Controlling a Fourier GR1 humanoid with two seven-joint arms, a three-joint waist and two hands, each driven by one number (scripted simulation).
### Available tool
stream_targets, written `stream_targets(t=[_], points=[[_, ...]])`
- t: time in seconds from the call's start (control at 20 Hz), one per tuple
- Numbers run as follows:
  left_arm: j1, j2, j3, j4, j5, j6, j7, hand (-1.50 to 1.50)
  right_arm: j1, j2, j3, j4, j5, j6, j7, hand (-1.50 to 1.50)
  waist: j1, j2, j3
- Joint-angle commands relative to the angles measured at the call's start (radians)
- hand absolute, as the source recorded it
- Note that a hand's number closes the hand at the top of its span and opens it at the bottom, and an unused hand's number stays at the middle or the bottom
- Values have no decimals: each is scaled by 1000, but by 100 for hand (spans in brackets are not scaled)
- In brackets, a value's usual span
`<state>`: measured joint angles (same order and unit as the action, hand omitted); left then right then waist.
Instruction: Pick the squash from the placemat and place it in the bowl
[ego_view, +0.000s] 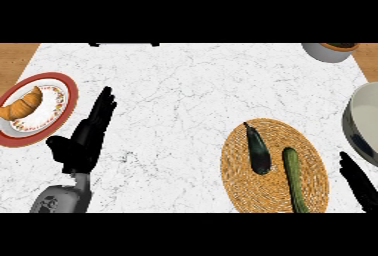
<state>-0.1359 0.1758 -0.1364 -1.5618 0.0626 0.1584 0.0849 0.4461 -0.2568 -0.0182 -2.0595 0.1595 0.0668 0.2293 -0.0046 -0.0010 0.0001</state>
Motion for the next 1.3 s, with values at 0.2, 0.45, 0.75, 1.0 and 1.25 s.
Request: stream_targets(t=[0.2, 0.45, 0.75, 1.0, 1.25], points=[[-55, -77, -2, 70, -61, 23, 2, 0, -5, 97, 26, 76, 36, 6, -31, -150, 0, 1, 0], [7, -58, 42, 40, -48, -17, -36, 0, 0, 144, 33, 151, 64, -1, -102, -150, 1, 0, 0], [-54, -103, 40, 117, -78, -25, -45, 0, -59, 153, -13, 251, 45, 6, -170, -150, -1, 1, 0], [-40, -124, 7, 36, -104, -4, 3, 0, -174, 118, -33, 404, 168, -52, -139, -150, 3, 2, 0], [68, -87, 28, -40, -118, -29, -20, 0, -117, 122, -19, 370, 218, -59, -130, -150, 3, 0, 0]])
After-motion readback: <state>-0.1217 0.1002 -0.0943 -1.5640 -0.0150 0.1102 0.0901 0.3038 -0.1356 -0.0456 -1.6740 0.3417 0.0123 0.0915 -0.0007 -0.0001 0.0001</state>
